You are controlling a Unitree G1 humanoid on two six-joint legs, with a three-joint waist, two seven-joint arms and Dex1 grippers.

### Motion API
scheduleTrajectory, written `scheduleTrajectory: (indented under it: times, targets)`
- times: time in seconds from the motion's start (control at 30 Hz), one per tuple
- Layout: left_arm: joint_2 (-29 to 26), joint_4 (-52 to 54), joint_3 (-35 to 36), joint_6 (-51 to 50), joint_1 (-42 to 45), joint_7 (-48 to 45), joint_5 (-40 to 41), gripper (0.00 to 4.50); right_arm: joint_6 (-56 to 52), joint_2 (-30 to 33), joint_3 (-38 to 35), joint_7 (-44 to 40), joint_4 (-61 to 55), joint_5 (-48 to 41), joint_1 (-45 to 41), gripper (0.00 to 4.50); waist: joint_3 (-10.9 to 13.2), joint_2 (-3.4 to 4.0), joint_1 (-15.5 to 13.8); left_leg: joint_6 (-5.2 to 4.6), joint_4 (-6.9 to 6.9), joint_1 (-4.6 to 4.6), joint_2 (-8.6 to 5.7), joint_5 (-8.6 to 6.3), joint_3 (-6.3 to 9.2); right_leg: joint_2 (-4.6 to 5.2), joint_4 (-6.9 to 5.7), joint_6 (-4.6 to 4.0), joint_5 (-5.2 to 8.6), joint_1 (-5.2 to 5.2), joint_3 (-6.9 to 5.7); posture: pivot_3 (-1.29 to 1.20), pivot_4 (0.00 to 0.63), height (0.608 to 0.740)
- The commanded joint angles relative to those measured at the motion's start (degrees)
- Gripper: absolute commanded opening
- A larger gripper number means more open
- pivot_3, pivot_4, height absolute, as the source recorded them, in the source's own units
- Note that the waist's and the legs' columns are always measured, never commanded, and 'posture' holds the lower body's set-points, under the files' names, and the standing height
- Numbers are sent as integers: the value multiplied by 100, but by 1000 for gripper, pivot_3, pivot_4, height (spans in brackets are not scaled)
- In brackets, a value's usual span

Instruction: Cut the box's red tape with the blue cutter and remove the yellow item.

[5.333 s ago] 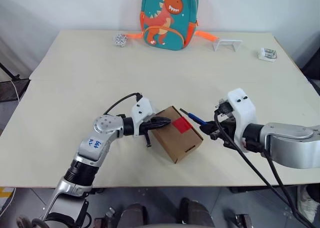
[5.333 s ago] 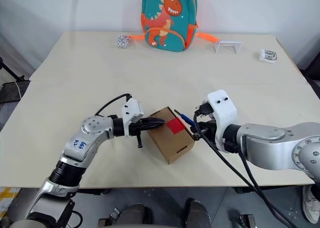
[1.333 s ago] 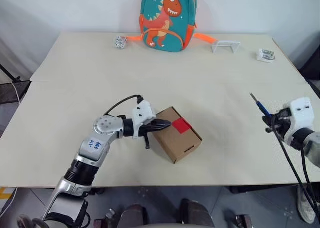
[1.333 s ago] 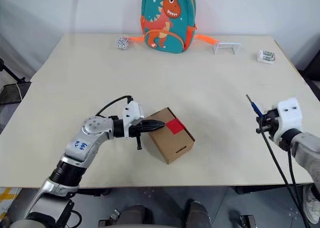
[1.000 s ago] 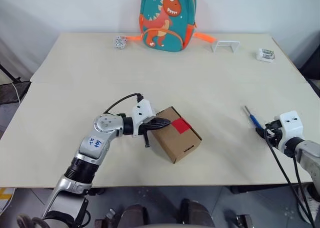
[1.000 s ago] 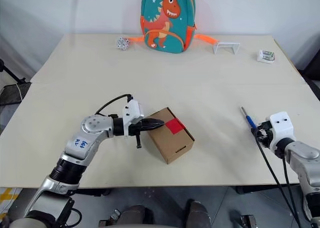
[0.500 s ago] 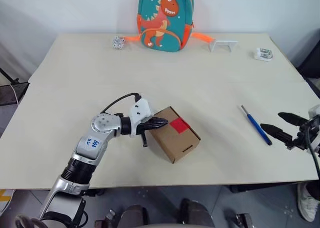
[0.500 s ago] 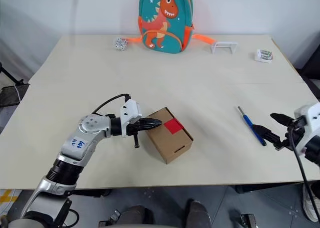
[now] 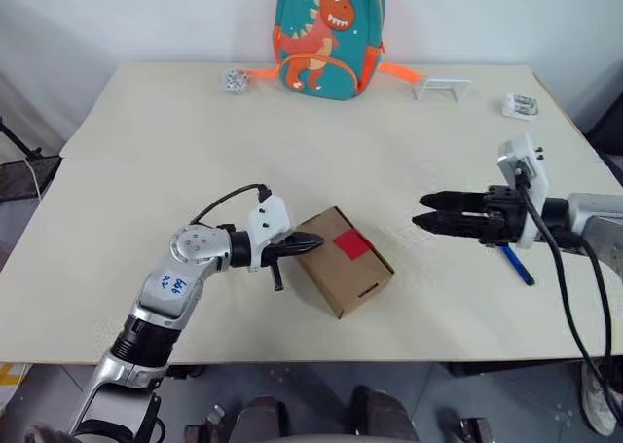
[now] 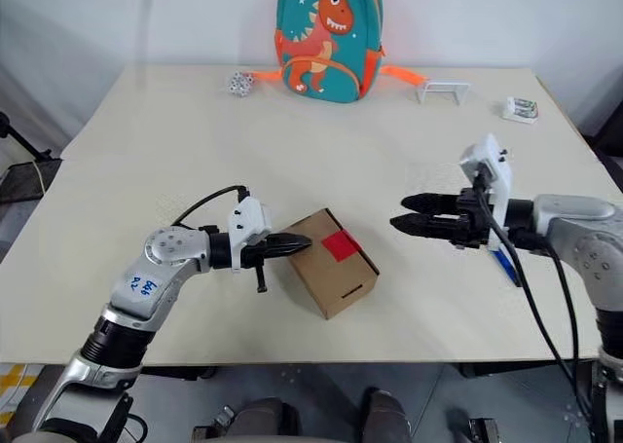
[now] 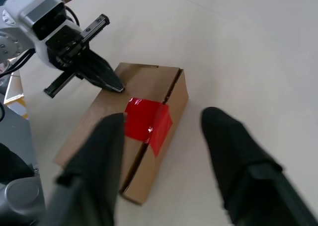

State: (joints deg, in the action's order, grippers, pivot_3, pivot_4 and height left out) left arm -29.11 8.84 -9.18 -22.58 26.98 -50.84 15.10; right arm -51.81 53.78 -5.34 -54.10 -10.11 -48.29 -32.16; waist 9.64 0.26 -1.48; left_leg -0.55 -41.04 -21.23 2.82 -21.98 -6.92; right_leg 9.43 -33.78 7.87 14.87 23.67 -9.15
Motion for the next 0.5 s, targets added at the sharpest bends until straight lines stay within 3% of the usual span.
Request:
scheduleTrajectory:
  times: [0.03, 0.13, 0.17, 0.3, 0.5]
  targets:
    - [-497, 500, 676, -274, -381, -348, 579, 0, 1159, -170, 365, 78, 217, 1130, 225, 1208, 1, -2, 24, 3, 1, 1, 0, -2, -3, 0, -1, 0, 0, 3, 0, 0, 150, 740]
    - [-930, 617, 952, -394, -699, -436, 671, 0, 2101, -477, 666, 204, 864, 1982, 332, 167, 3, 0, 53, 4, 6, 2, 0, -2, -11, 0, -1, 2, 1, 7, 1, 0, 150, 740]
    - [-1023, 645, 992, -401, -773, -452, 677, 0, 2496, -649, 791, 255, 1195, 2287, 327, 40, 3, 1, 54, 4, 5, 3, 0, -2, -16, 0, -1, 2, 1, 7, 3, 0, 150, 740]
    - [-1121, 695, 969, -503, -832, -420, 641, 0, 3318, -1236, 1110, 184, 1927, 2880, 245, 40, 6, 4, 47, 4, 2, 4, -1, -1, -16, 0, 1, 3, 1, 4, 5, 0, 150, 740]
    - [-853, 752, 443, -958, -858, -62, 434, 0, 3077, -1610, 1337, -197, 1505, 2879, 393, 40, 10, 13, 81, 7, 10, 4, 0, 0, -13, -3, -3, 3, 2, 6, 2, 0, 150, 740]
